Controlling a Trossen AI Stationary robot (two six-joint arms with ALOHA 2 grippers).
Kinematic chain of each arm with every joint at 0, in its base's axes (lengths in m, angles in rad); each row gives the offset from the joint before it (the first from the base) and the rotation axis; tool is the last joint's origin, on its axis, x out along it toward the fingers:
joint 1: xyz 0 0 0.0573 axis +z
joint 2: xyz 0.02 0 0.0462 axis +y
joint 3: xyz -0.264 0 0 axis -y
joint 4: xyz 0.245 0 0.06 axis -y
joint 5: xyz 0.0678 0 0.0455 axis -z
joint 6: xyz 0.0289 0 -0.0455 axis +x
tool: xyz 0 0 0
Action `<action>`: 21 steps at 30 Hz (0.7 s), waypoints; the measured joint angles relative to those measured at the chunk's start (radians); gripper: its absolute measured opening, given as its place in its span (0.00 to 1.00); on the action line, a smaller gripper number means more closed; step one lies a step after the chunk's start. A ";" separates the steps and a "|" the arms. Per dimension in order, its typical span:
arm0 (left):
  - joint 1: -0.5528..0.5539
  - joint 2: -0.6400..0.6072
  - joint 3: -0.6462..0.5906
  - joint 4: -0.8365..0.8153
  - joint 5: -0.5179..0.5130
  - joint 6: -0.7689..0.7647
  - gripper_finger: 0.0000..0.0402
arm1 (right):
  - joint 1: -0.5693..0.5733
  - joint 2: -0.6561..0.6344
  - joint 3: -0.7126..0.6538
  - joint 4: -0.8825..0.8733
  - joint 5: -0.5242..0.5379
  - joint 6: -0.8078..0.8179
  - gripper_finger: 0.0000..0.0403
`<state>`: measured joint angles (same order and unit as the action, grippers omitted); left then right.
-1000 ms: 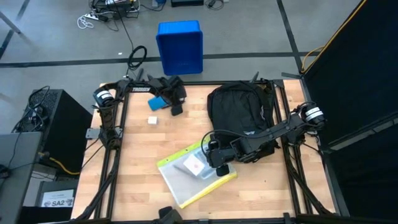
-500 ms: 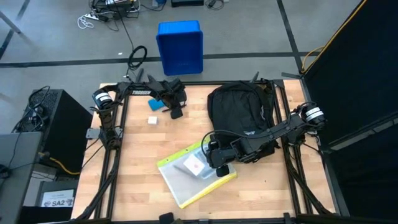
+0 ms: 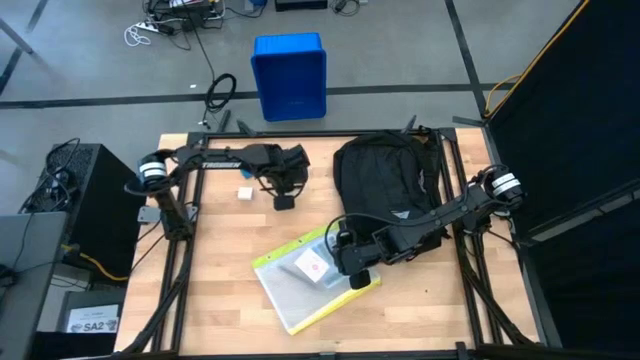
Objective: Unpack backpack
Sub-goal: Put the black pen into the white zip bag
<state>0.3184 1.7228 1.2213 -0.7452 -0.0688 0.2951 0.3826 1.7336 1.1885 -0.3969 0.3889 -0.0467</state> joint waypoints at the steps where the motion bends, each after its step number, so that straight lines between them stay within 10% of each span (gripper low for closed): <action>1: -0.017 -0.007 0.005 -0.005 -0.005 -0.010 0.00 | 0.002 0.000 0.000 0.000 0.001 0.000 0.29; 21: -0.395 -0.118 0.034 -0.020 0.002 -0.291 0.00 | -0.029 -0.001 0.001 0.142 0.176 -0.030 0.26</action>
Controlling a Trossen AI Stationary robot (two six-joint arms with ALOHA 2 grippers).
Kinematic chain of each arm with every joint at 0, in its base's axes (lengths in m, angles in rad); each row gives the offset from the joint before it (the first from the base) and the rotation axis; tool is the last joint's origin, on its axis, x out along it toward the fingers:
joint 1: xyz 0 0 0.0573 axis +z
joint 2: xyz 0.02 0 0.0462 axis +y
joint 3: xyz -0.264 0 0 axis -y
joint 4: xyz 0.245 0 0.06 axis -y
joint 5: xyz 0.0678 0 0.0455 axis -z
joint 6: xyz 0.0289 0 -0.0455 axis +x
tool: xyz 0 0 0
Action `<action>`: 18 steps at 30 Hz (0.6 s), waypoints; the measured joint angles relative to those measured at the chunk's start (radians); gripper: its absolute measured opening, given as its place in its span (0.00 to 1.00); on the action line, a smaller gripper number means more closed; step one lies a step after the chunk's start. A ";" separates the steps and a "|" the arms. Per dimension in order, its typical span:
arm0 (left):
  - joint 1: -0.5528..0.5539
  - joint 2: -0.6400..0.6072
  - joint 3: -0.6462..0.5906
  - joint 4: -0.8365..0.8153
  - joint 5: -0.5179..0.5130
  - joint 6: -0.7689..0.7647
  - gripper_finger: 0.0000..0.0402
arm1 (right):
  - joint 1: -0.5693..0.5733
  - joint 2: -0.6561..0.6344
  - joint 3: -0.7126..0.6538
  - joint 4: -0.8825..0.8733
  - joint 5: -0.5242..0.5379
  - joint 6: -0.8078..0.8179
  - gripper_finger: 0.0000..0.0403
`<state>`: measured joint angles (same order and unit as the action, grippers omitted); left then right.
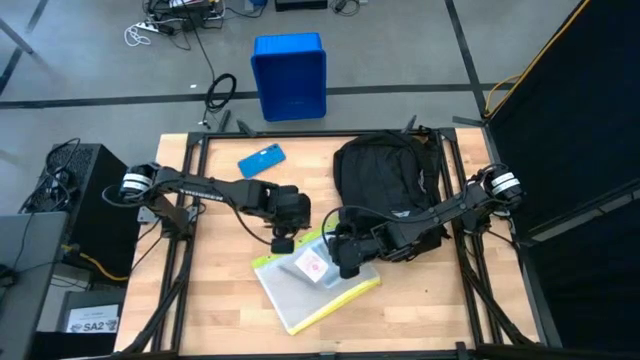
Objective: Unpack backpack
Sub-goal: Put the black pen into the white zip bag
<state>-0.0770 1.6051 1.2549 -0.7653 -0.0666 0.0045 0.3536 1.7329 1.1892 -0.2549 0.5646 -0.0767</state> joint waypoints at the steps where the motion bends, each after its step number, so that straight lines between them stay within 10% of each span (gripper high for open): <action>1: -0.008 0.000 0.000 0.021 0.000 -0.009 0.00 | -0.001 0.003 0.000 0.034 -0.006 -0.019 0.26; 18: -0.023 0.008 0.002 0.108 0.034 -0.092 0.00 | -0.017 0.089 0.000 0.175 0.046 -0.286 0.27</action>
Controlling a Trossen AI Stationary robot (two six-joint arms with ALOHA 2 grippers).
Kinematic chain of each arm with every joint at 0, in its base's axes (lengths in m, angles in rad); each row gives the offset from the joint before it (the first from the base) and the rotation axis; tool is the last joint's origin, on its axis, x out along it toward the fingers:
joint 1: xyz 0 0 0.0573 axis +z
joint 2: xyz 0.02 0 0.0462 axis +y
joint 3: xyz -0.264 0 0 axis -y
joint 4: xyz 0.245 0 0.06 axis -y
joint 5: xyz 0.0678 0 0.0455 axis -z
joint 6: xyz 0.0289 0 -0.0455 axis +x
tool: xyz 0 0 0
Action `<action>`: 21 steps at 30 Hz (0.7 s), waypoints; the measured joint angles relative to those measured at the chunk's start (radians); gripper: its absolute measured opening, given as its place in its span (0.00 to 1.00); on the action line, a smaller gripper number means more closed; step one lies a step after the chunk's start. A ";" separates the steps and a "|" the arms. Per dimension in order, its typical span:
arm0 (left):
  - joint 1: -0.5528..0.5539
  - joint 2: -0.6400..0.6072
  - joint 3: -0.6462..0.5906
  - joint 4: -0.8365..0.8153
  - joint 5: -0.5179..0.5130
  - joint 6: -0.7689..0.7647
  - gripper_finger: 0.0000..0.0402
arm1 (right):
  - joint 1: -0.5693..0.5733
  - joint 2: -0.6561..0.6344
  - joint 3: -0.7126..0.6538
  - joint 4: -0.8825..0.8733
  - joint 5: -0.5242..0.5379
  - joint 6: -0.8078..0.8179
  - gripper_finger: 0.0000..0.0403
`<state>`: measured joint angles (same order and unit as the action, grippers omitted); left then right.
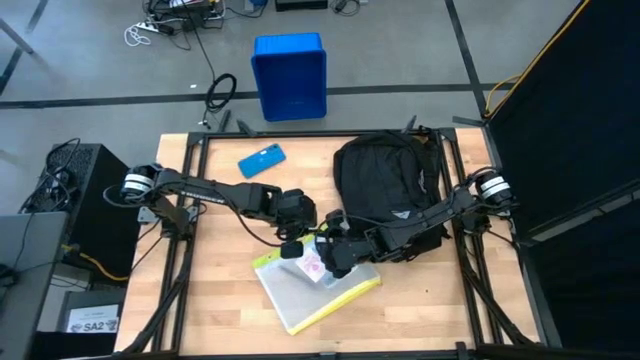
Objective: Unpack backpack
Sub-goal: Put the black pen into the white zip bag
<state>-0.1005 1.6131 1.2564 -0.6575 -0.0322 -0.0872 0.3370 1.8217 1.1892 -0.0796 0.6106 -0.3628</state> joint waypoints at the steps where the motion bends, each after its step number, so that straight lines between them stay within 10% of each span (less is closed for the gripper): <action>1: 0.000 0.000 0.000 0.002 0.001 0.001 0.00 | -0.003 0.004 0.001 0.016 0.005 -0.006 0.27; 21: 0.000 0.000 0.001 0.055 0.070 0.004 0.00 | -0.062 0.027 -0.001 0.061 0.074 -0.051 0.25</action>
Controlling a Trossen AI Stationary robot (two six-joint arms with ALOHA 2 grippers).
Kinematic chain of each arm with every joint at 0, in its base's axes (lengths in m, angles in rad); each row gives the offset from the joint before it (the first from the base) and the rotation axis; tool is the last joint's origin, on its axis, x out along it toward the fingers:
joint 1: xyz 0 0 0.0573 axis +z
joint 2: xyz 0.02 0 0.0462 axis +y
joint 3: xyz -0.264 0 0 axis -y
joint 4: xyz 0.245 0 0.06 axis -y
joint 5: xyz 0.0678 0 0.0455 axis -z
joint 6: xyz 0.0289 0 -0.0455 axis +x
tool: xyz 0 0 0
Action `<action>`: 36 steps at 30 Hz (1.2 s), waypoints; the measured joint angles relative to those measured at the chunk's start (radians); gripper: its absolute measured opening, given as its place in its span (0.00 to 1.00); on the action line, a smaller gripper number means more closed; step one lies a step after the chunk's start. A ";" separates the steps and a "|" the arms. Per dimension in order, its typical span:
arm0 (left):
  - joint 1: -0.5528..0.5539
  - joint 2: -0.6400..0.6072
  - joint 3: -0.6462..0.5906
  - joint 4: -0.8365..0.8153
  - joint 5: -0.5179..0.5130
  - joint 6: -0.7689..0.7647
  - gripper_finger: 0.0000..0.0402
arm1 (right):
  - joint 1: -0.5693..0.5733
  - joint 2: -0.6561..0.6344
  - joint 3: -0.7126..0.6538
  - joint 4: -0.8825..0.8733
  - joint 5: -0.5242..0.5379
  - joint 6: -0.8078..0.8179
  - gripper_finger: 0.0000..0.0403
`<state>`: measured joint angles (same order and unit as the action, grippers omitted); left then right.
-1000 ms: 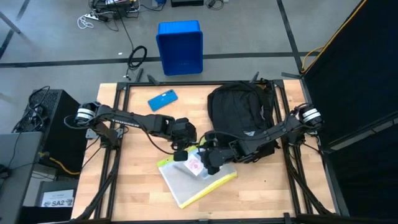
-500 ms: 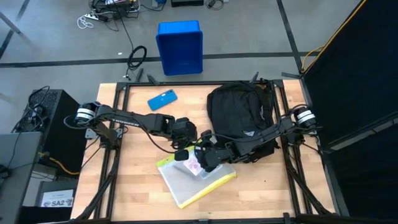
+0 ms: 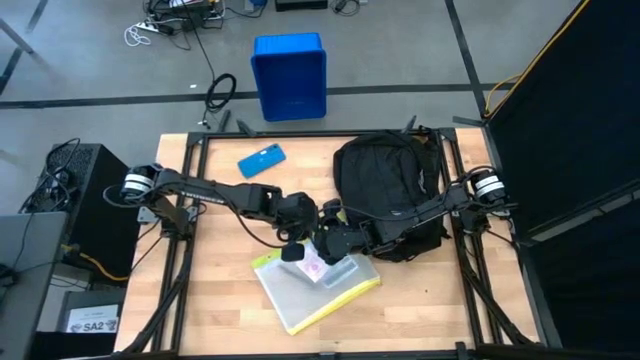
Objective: Unpack backpack
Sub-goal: Put the black pen into the white zip bag
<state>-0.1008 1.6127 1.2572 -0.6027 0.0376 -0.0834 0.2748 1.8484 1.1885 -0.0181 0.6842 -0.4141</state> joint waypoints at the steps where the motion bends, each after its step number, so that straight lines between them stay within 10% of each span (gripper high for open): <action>1: 0.000 0.000 0.000 0.006 0.000 0.000 0.00 | -0.001 0.000 0.000 -0.001 -0.001 0.000 0.25; 16: 0.019 0.009 0.000 -0.110 -0.211 0.007 0.01 | -0.009 -0.001 0.000 -0.157 0.005 0.124 0.23; 23: 0.022 -0.018 0.000 -0.080 -0.226 0.059 0.04 | -0.158 -0.002 -0.011 -0.270 -0.405 0.390 0.21; 36: 0.049 -0.286 -0.376 0.339 -0.243 0.084 0.04 | -0.414 -0.003 -0.072 -0.299 -0.581 0.623 0.23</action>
<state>-0.0518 1.3270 0.8815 -0.2635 -0.2053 0.0004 -0.1395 1.8458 1.1164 -0.3167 0.1032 0.2086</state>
